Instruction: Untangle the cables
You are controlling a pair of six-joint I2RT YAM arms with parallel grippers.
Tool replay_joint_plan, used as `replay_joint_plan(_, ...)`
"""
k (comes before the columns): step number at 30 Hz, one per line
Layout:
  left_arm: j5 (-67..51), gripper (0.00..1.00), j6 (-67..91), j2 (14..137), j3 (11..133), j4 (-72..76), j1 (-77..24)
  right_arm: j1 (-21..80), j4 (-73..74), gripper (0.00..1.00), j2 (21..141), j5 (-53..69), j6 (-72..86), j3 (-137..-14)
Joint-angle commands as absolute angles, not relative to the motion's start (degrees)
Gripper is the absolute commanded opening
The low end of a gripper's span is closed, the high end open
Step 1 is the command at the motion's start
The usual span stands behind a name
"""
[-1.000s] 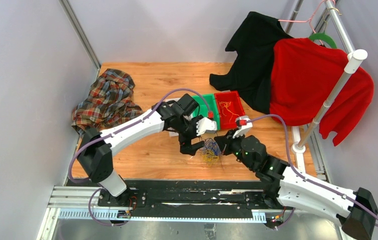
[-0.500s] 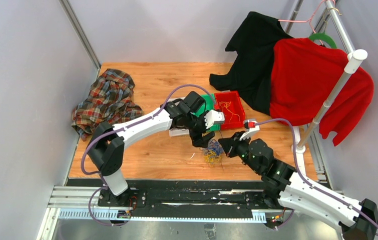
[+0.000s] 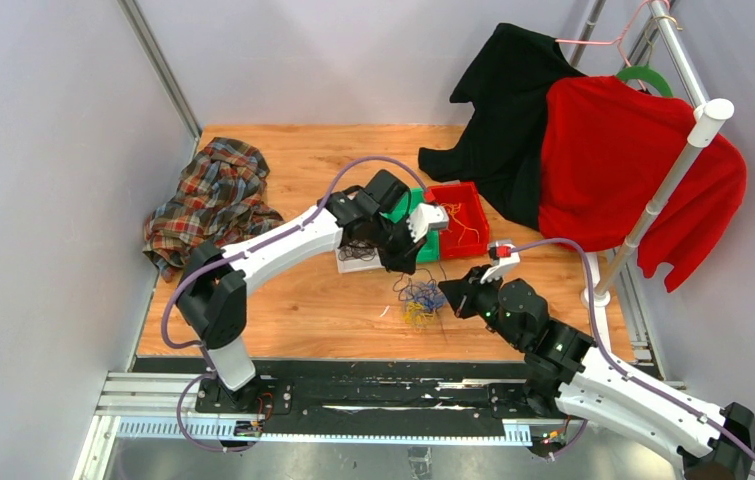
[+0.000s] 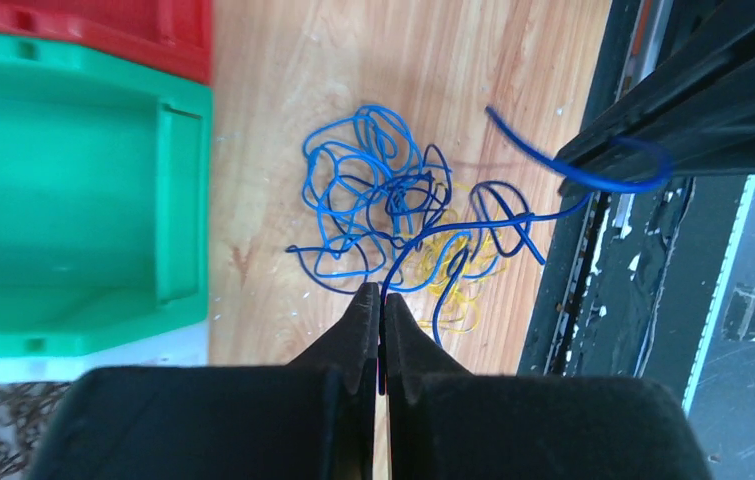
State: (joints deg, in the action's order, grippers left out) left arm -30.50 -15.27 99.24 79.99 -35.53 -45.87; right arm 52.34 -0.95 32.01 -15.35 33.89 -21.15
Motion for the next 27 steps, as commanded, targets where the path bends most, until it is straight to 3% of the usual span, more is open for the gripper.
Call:
replay_joint_plan(1,-32.5,0.01,-16.0,95.0,86.5,-41.9,-44.9,51.6,1.6,0.01,32.0,-14.5,34.0,-21.1)
replay_joint_plan(3,-32.6,0.01,-17.7,94.2,89.0,-45.6,-44.9,51.6,3.4,0.05,32.9,-15.2,34.1,-21.4)
replay_joint_plan(7,-32.0,0.01,-19.2,90.5,90.9,-48.2,-44.9,51.6,6.4,0.37,33.6,-16.6,33.1,-23.2)
replay_joint_plan(14,-32.5,0.01,-16.9,86.7,93.0,-49.8,-45.0,51.6,-0.8,0.69,34.5,-14.8,27.6,-26.9)
replay_joint_plan(27,-31.7,0.01,-21.8,84.3,94.3,-52.4,-46.9,51.6,-21.3,0.74,46.0,-2.6,25.2,-32.8)
